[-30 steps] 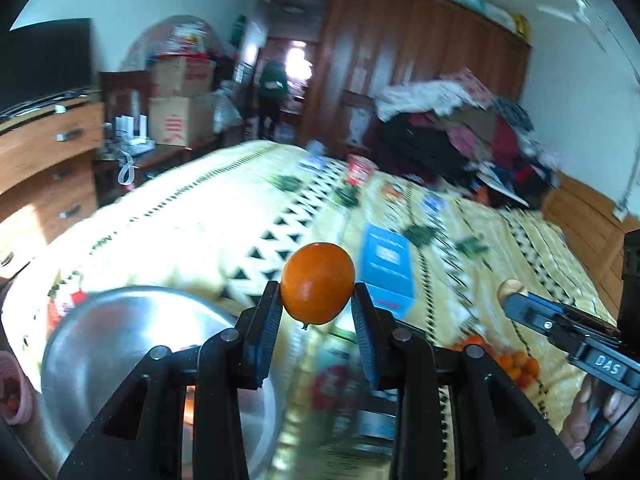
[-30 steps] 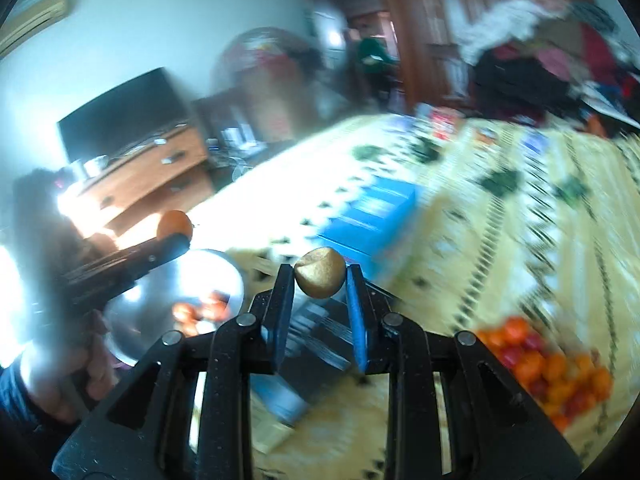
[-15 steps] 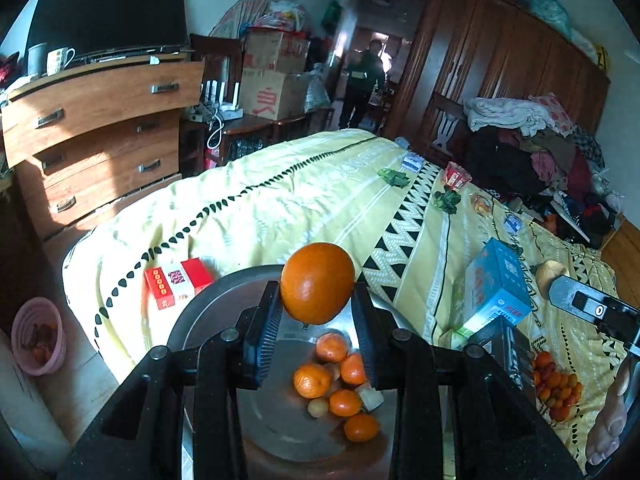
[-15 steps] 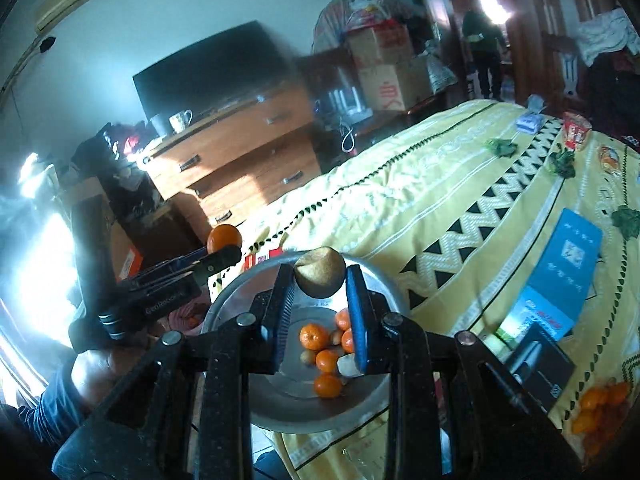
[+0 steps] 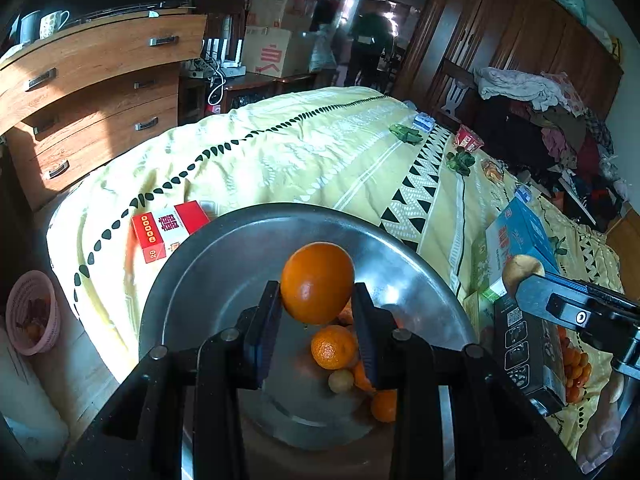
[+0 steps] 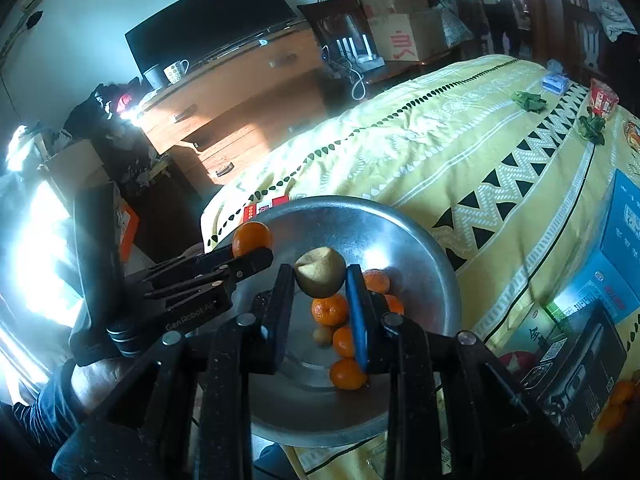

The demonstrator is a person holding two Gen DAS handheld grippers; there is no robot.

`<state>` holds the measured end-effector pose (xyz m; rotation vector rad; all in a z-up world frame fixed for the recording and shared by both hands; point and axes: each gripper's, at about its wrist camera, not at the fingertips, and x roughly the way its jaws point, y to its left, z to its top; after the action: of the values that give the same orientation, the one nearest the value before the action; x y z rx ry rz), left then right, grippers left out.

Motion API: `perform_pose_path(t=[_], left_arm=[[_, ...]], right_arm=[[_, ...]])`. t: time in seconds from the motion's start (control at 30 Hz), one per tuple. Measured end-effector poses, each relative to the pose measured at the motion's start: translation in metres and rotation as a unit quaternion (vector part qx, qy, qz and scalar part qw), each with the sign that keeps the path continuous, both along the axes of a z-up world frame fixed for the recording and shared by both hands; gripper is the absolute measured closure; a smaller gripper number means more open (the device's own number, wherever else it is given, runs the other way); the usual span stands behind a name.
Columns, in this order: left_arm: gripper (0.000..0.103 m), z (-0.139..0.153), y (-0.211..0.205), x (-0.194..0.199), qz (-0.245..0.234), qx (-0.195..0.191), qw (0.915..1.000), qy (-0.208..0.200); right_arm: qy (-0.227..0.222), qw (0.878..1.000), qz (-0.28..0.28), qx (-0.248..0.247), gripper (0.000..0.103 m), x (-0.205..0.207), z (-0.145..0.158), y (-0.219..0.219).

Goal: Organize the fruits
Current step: 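Hold the orange and kiwi low inside the steel bowl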

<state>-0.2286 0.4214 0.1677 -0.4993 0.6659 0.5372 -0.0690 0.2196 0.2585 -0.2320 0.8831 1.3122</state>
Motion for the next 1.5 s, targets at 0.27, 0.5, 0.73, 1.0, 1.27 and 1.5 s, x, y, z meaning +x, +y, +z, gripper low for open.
perform_pose_path(t=[0.27, 0.5, 0.73, 1.0, 1.27, 1.5], left_arm=[[0.067, -0.003, 0.002, 0.002, -0.001, -0.002, 1.0, 0.005], [0.067, -0.008, 0.006, 0.008, 0.0, -0.005, 0.9998, 0.017], [0.067, -0.013, 0.008, 0.009, 0.01, 0.003, 0.9994, 0.034], [0.067, -0.02, 0.01, 0.01, 0.018, 0.017, 0.998, 0.058], [0.067, -0.023, 0.003, 0.014, 0.02, 0.049, 0.9952, 0.083], [0.067, -0.024, 0.004, 0.015, 0.02, 0.048, 0.9948, 0.088]], right_arm=[[0.009, 1.0, 0.002, -0.01, 0.076, 0.0, -0.01, 0.013], [0.012, 1.0, 0.003, -0.018, 0.076, -0.002, -0.015, 0.017], [0.012, 1.0, 0.003, -0.022, 0.076, -0.003, -0.02, 0.016], [0.014, 0.999, 0.007, -0.029, 0.076, -0.005, -0.026, 0.02], [0.017, 0.999, 0.01, -0.039, 0.076, -0.006, -0.037, 0.019], [0.019, 0.999, 0.011, -0.041, 0.076, -0.008, -0.039, 0.021]])
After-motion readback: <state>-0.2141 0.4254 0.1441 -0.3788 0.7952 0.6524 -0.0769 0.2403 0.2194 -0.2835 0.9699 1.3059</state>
